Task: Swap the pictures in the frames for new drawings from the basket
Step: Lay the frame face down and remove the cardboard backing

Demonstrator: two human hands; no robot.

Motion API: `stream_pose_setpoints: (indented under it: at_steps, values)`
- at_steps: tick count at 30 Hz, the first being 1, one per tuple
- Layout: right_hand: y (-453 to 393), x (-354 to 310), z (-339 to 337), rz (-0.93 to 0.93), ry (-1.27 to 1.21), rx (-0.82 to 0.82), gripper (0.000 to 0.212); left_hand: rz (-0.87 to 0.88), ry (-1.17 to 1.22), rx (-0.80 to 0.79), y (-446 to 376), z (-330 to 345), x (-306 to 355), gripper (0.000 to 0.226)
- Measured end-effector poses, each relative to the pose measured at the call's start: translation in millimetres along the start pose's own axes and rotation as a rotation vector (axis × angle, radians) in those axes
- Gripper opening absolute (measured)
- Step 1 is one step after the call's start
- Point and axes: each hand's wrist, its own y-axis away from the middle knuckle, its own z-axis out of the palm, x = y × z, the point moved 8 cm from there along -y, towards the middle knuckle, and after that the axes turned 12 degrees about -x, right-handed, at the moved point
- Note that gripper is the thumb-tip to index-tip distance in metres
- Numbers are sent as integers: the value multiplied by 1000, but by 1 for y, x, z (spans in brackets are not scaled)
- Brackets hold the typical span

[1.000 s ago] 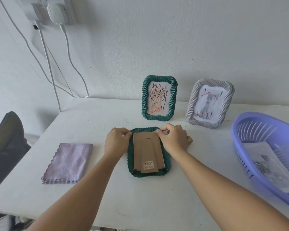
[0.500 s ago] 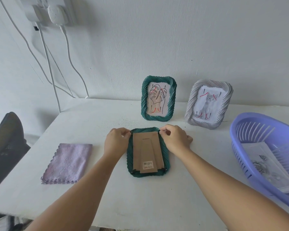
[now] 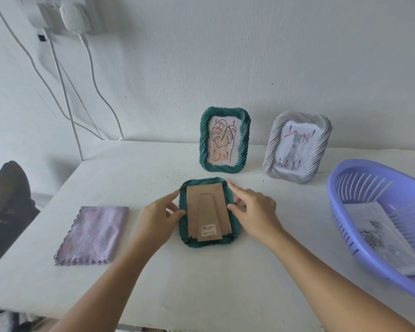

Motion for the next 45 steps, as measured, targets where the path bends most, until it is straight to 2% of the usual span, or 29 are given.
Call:
stream_pose_setpoints:
  at_steps: [5, 7, 11, 13, 16, 23, 32, 39, 45]
  values:
    - [-1, 2, 1, -35, -41, 12, 47, 16, -56, 15, 3, -3, 3, 45]
    - [11, -1, -1, -91, -78, 17, 43, 56, -9, 12, 12, -3, 1, 40]
    - [38, -4, 2, -181, -212, -141, 28, 135, -18, -163, 34, 9, 3, 36]
    - [41, -3, 4, -173, -201, -248, 28, 138, -51, -241, 39, 15, 0, 35]
    - [37, -2, 4, -163, -184, -356, 35, 132, -26, -229, 38, 16, -3, 30]
    - [33, -3, 4, -161, -194, -358, 38, 105, -7, -250, 37, 16, -4, 26]
    - [34, -6, 3, -143, -190, -384, 31, 68, -33, -375, 38, 21, 0, 17]
    - [33, -6, 3, -130, -182, -399, 29, 82, -33, -369, 37, 22, 1, 15]
    - [35, -9, 5, -145, -112, -457, 18, 75, -34, -359, 38, 22, 1, 14]
